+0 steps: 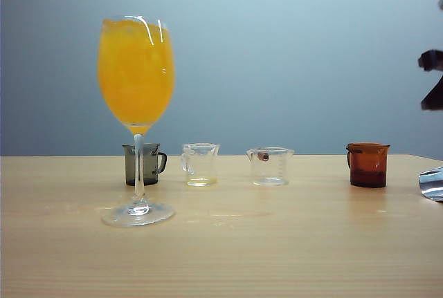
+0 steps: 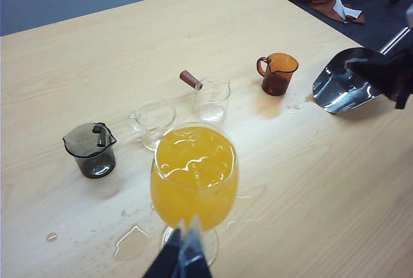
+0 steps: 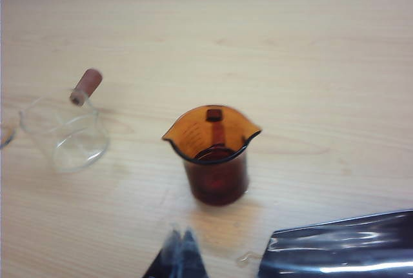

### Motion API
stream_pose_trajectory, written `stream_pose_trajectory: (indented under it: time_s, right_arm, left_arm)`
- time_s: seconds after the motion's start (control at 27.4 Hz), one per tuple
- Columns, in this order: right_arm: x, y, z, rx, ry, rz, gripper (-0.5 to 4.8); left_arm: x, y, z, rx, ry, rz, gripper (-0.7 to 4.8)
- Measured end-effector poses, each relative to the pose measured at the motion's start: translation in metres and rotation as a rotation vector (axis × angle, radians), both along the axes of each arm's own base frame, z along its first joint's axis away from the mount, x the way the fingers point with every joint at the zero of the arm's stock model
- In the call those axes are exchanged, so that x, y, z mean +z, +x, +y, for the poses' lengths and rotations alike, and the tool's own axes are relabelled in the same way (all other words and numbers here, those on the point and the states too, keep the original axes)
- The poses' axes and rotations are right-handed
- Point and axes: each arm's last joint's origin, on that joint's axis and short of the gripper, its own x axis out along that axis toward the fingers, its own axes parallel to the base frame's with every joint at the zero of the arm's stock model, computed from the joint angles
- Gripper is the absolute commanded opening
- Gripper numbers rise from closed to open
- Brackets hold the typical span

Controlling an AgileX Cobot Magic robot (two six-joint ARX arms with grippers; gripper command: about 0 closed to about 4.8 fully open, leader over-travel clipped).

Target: Pick up the fourth measuring cup from the left, pour the grenadine inside into the goblet, and finally put the measuring cup back in its original place.

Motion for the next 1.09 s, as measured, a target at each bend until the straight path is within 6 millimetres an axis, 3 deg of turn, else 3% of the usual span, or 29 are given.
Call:
stream_pose_trajectory:
  time_s: [0.04, 0.11, 0.15, 0.18, 0.62, 0.77, 1.09]
  right_arm:
    - [-0.002, 0.001, 0.0, 0.005, 0.001, 0.007, 0.57]
    - [-0.007, 0.005, 0.001, 0.011, 0.0, 0.023, 2.72]
    - [-0.01, 0.007, 0.001, 0.013, 0.0, 0.031, 4.08]
    - [-0.013, 0.009, 0.001, 0.014, 0.0, 0.039, 4.79]
    - [-0.051, 0.05, 0.005, 0.055, 0.005, 0.042, 4.79]
    - [-0.051, 0.072, 0.006, 0.077, -0.001, 0.027, 4.79]
    - [-0.054, 0.095, 0.008, 0.084, -0.01, 0.022, 4.79]
  left_arm:
    - [0.0, 0.0, 0.0, 0.0, 0.0, 0.0, -0.05]
    - [0.0, 0.0, 0.0, 0.0, 0.0, 0.0, -0.05]
    - [0.0, 0.0, 0.0, 0.0, 0.0, 0.0, -0.05]
    - [0.0, 0.0, 0.0, 0.0, 0.0, 0.0, -0.05]
    - [0.001, 0.001, -0.001, 0.0, -0.008, -0.012, -0.05]
    - [0.001, 0.001, -0.001, 0.0, -0.008, -0.014, -0.05]
    - [0.001, 0.001, -0.001, 0.002, -0.011, -0.012, -0.05]
